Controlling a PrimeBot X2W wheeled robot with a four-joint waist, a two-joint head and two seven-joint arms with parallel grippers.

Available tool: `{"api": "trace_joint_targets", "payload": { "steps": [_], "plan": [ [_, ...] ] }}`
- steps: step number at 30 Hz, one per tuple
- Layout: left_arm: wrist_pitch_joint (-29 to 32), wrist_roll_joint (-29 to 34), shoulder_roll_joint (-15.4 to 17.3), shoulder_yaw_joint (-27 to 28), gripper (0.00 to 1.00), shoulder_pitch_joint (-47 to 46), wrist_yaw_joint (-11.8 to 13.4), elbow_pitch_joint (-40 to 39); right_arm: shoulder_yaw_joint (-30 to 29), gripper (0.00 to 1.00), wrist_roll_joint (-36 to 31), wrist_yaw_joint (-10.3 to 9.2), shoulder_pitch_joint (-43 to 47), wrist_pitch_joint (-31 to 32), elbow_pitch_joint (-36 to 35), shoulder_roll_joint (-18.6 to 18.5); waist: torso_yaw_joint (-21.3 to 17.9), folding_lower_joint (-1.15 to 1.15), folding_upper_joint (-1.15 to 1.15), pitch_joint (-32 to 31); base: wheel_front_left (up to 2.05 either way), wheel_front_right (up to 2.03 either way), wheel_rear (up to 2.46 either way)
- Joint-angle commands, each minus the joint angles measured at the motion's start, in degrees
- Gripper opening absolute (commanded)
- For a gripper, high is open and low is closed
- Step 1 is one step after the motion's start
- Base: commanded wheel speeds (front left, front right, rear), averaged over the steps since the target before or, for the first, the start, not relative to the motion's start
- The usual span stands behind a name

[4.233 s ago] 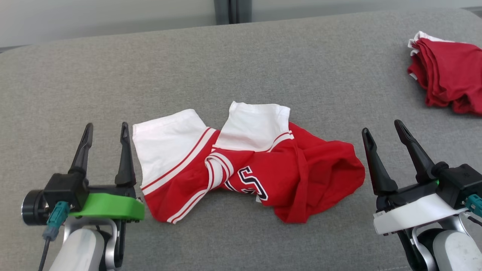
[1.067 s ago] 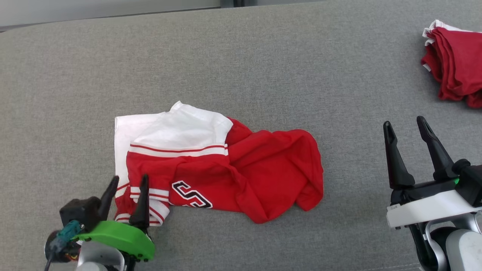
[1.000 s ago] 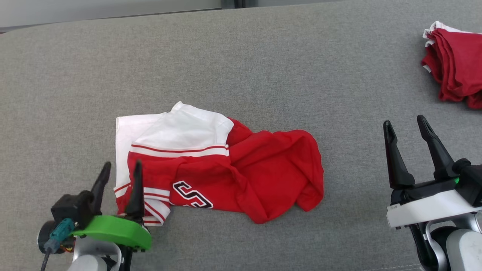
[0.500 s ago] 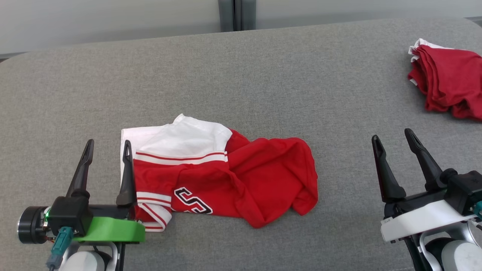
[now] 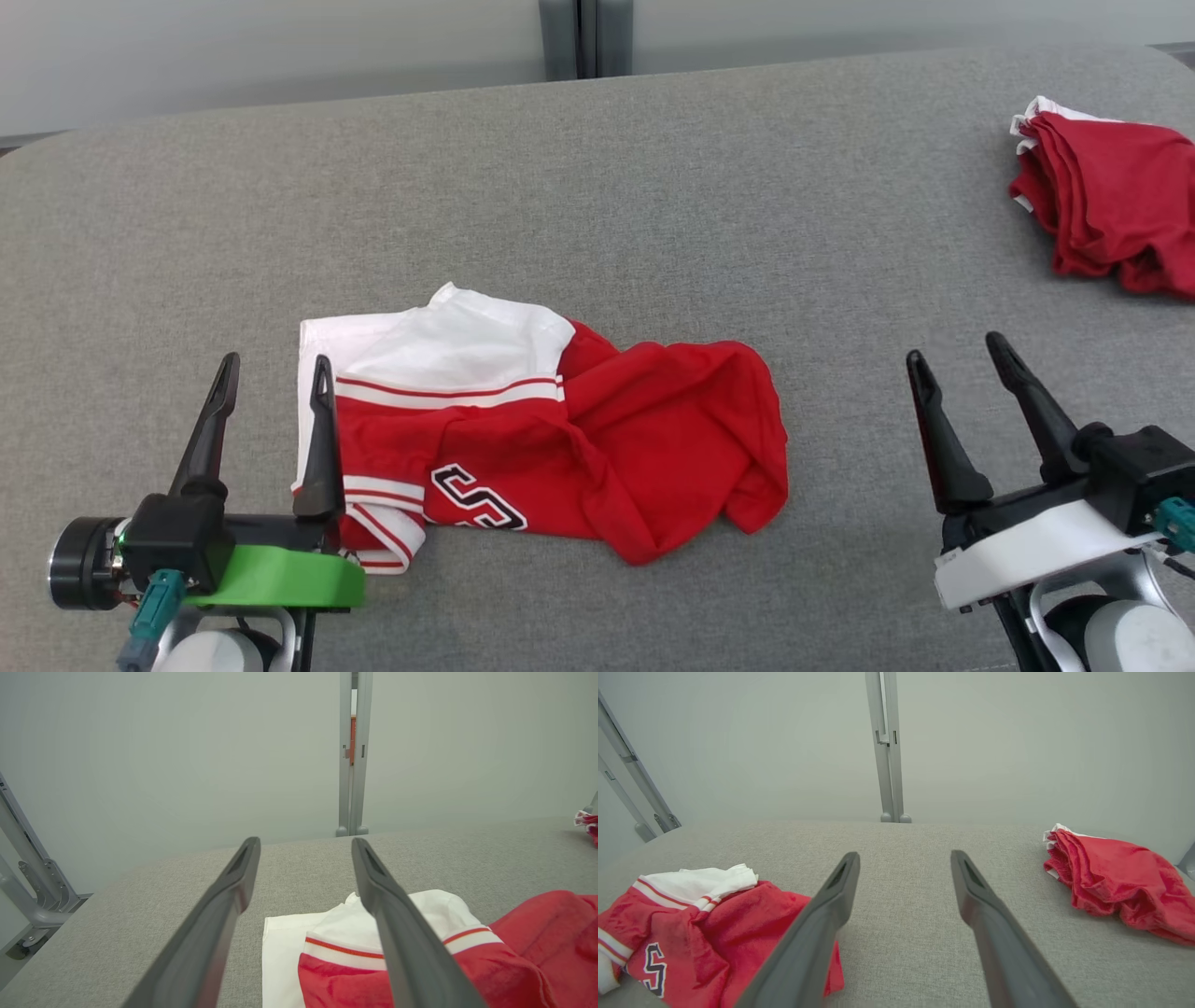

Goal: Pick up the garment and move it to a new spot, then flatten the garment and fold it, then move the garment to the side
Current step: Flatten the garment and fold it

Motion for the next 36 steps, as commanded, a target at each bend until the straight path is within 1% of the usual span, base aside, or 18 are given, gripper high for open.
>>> {"api": "trace_joint_targets", "payload": {
  "steps": [1,5,8,12,17,18,19,20,24,28,33,36],
  "plan": [
    [0.07,0.42,0.37,-0.01,1.00,-0.67,0.08,-0.29,0.89,1.00,0.58,0.00,0.42,0.52,0.61,-0.31,0.30,0.00,0.00,0.91,0.00,0.00,0.00],
    [0.02,1.00,0.25,-0.62,1.00,-2.11,-0.32,-0.30,4.30,1.00,1.08,0.00,1.28,1.10,2.97,-0.72,0.98,0.00,0.00,2.33,0.00,0.00,0.00],
    [-0.14,0.99,-0.11,-0.81,1.00,-3.09,-0.56,0.05,8.11,1.00,2.24,0.00,1.84,1.30,6.07,-0.30,1.53,0.00,0.00,3.42,0.00,0.00,0.00],
    [-0.47,0.91,-0.68,-1.01,1.00,-4.43,-1.03,0.57,13.20,1.00,4.44,0.00,1.57,1.02,12.14,-0.10,2.23,0.00,0.00,4.67,0.00,0.00,0.00],
    [-0.61,1.16,-1.23,-1.24,1.00,-5.43,-1.50,1.20,15.12,1.00,6.65,0.00,-1.25,-0.96,18.86,0.86,2.82,0.00,0.00,5.53,0.00,0.00,0.00],
    [-0.66,1.17,-1.27,-1.18,1.00,-5.55,-1.59,1.29,15.22,0.71,6.77,0.00,-1.71,-1.40,19.62,0.79,2.87,0.00,0.00,5.64,0.00,0.00,0.00],
    [-0.73,1.17,-1.33,-1.14,1.00,-5.64,-1.62,1.43,15.24,0.39,6.99,0.00,-2.11,-1.87,20.44,0.61,2.93,0.00,0.00,5.76,0.00,0.00,0.00],
    [-0.78,1.17,-1.36,-1.11,1.00,-5.63,-1.66,1.50,15.38,0.00,7.24,0.00,-2.51,-2.17,20.82,0.40,2.94,0.00,0.00,5.85,0.00,0.00,0.00],
    [-0.92,1.27,-1.48,-0.79,1.00,-5.61,-1.61,1.69,15.22,0.00,7.59,0.00,-4.13,-4.91,19.46,-1.16,2.73,0.00,0.00,6.17,0.00,0.00,0.00],
    [-1.03,1.47,-1.44,-0.23,1.00,-5.26,-1.27,1.38,13.30,0.00,7.16,0.00,-5.38,-6.72,15.47,-3.13,2.05,0.00,0.00,6.36,0.00,0.00,0.00],
    [-1.08,1.74,-1.48,0.12,1.00,-5.28,-1.44,1.08,8.90,0.00,6.36,0.00,-7.20,-5.97,10.21,-5.27,1.34,0.00,0.00,6.71,0.00,0.00,0.00],
    [-1.01,1.85,-1.74,0.02,1.00,-5.87,-1.73,0.99,6.21,0.00,6.33,0.00,-8.27,-4.64,9.01,-6.13,1.33,0.00,0.00,7.09,0.00,0.00,0.00]
  ]
}}
